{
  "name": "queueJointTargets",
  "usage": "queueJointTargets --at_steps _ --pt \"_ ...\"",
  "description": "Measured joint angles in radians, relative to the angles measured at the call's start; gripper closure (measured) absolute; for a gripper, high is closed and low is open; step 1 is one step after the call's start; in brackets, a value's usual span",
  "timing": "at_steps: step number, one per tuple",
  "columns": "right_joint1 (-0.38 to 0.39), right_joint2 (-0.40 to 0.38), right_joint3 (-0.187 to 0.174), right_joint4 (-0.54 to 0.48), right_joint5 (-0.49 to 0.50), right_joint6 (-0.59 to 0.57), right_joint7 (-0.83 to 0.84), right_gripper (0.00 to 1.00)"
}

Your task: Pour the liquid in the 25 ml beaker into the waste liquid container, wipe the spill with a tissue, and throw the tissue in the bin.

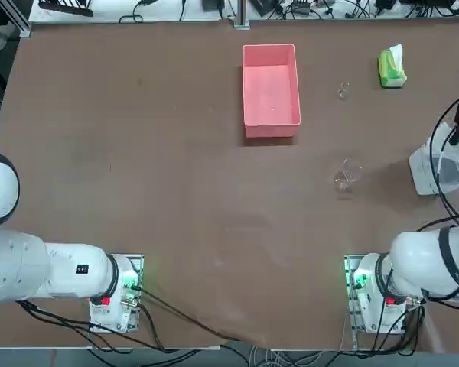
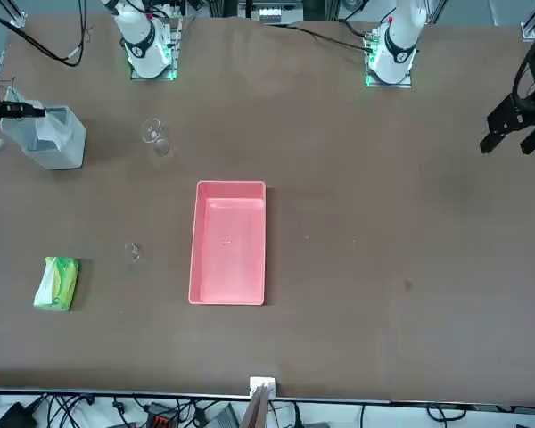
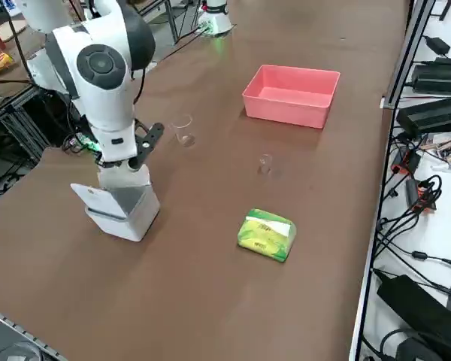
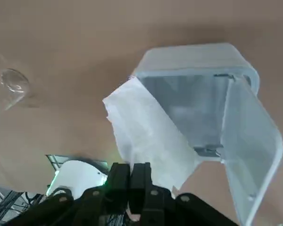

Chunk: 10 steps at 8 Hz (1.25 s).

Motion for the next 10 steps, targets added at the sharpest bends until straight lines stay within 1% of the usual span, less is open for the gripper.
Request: queueJointTargets --at_steps 2,3,4,5,6,7,9,10 --pt "-0.005 0.005 -0.017 -0.002 -0.009 0.012 -0.027 0.93" --pt "-0.005 0.008 -0.017 -0.002 -0.011 0.017 -0.029 0.89" --pt "-0.005 0.012 -0.017 -0.002 -0.011 0.021 -0.030 0.88" --pt "-0.005 0.015 -0.017 -0.002 -0.012 0.026 -0.032 0.78" --pt "-0.005 0.017 -0.017 -0.002 -0.012 0.033 -0.033 0.76" --pt "-0.005 0.019 -0.017 -0.002 -0.012 0.040 -0.034 0.61" --pt "-0.002 0.019 -0.015 0.007 -0.012 0.049 -0.036 0.27" --pt "0.001 0.018 -0.007 0.030 -0.012 0.054 -0.043 0.10"
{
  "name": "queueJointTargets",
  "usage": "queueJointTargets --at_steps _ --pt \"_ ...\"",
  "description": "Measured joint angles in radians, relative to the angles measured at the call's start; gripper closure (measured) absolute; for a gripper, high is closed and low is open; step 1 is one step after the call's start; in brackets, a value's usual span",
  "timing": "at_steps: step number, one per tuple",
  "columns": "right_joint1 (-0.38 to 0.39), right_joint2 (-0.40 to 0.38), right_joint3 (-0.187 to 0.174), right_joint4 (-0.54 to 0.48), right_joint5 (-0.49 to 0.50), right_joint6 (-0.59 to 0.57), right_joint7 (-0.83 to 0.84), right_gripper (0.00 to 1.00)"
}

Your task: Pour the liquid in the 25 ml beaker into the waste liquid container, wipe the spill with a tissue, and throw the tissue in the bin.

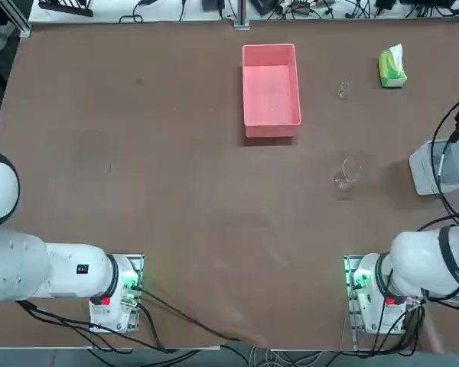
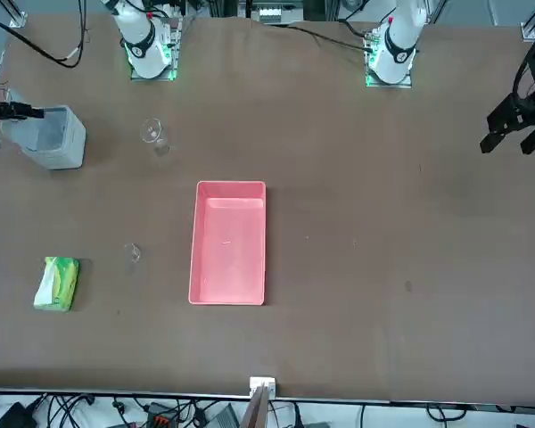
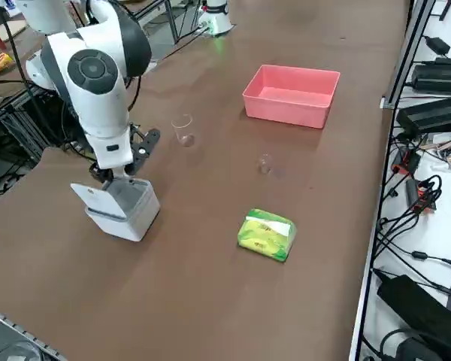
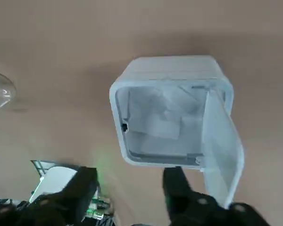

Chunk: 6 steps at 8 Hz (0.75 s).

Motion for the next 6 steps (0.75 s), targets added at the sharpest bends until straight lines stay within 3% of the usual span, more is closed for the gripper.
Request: queueJointTargets --at_steps 1,4,6 --pt "0.007 -0.001 0.026 0.045 0.001 0.005 -0.002 0.00" --pt "0.035 -0.001 0.173 0.246 0.004 -0.048 0.030 0.00" --pt "0.063 -0.002 0.251 0.366 0.015 -0.117 0.178 0.00"
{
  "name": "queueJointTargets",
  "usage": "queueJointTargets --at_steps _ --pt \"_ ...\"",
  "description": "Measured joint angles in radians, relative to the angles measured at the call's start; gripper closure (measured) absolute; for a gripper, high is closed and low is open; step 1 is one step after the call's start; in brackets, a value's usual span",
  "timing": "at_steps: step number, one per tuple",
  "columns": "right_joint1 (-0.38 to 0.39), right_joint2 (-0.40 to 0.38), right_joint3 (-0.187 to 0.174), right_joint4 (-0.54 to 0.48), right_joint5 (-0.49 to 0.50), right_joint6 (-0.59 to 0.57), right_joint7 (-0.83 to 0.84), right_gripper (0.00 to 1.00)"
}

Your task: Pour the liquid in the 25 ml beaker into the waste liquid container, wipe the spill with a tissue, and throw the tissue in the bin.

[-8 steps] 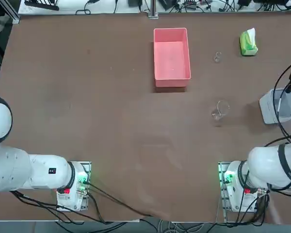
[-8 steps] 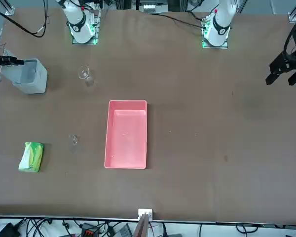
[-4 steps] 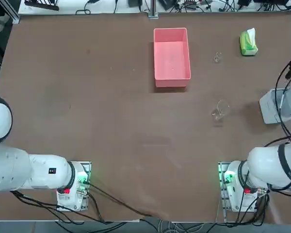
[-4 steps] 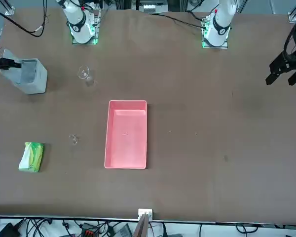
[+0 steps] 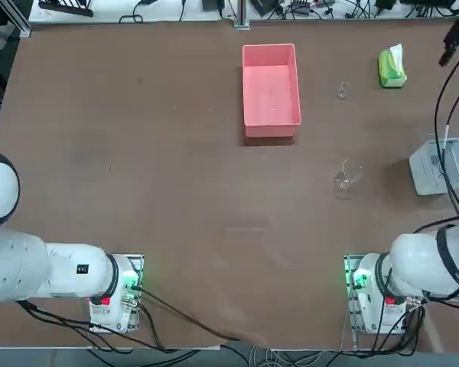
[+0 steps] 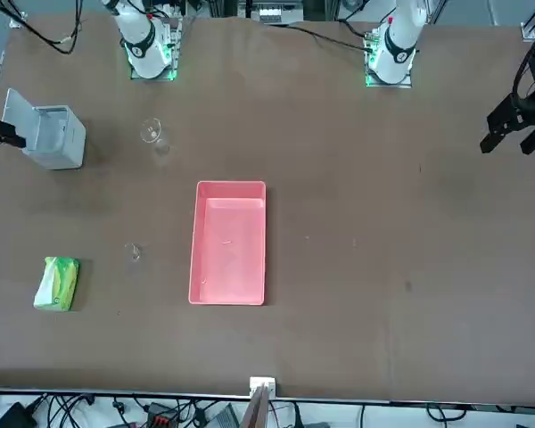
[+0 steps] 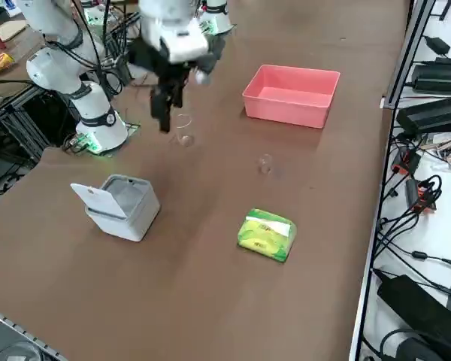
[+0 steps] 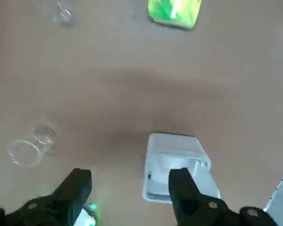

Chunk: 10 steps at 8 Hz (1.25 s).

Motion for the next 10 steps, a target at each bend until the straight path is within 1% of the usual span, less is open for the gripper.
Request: queueJointTargets --at_steps 1,2,3,5,7,10 --pt "0.022 -0.001 0.022 0.058 0.024 -0.046 0.092 0.00" --pt "0.052 -0.003 0.029 0.111 0.048 -0.087 0.178 0.00" --pt "0.076 -0.005 0.032 0.154 0.061 -0.109 0.237 0.00" --pt "0.101 -0.007 0.032 0.214 0.063 -0.130 0.301 0.00" --pt "0.112 -0.015 0.032 0.241 0.063 -0.140 0.358 0.00" --pt "0.119 -0.029 0.032 0.244 0.063 -0.140 0.377 0.00"
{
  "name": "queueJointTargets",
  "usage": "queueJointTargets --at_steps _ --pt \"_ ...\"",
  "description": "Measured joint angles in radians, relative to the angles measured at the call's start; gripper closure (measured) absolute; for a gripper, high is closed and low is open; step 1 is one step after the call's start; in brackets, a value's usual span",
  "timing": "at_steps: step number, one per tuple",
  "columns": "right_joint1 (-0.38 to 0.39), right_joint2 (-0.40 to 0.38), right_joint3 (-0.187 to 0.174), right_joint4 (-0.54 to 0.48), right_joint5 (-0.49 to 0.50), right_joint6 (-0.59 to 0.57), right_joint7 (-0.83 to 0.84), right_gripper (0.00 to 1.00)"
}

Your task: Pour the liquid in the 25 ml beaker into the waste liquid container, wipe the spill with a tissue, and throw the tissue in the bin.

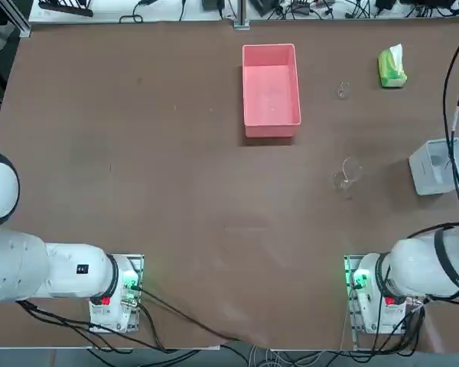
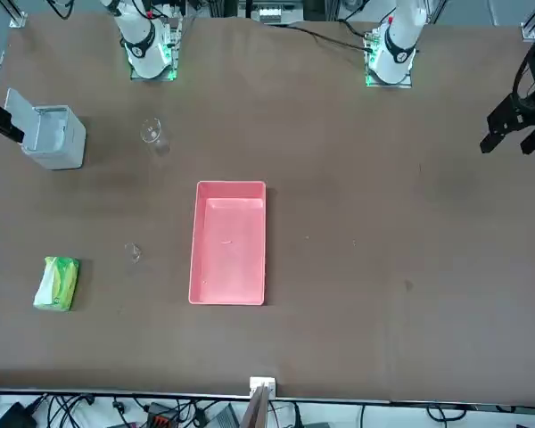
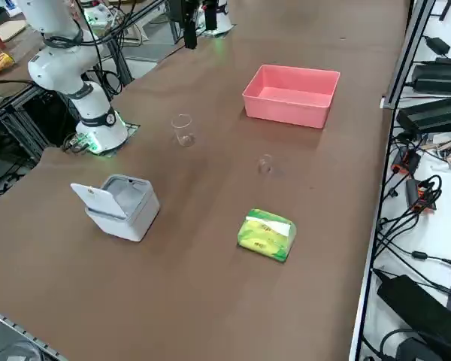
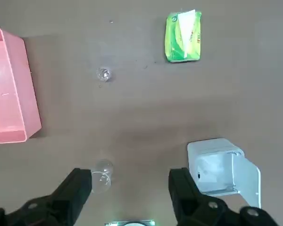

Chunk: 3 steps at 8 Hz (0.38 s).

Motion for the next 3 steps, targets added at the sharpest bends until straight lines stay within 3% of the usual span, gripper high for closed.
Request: queueJointTargets --at_steps 3 --pt "0.000 -0.002 0.000 0.000 0.000 0.000 0.003 0.00"
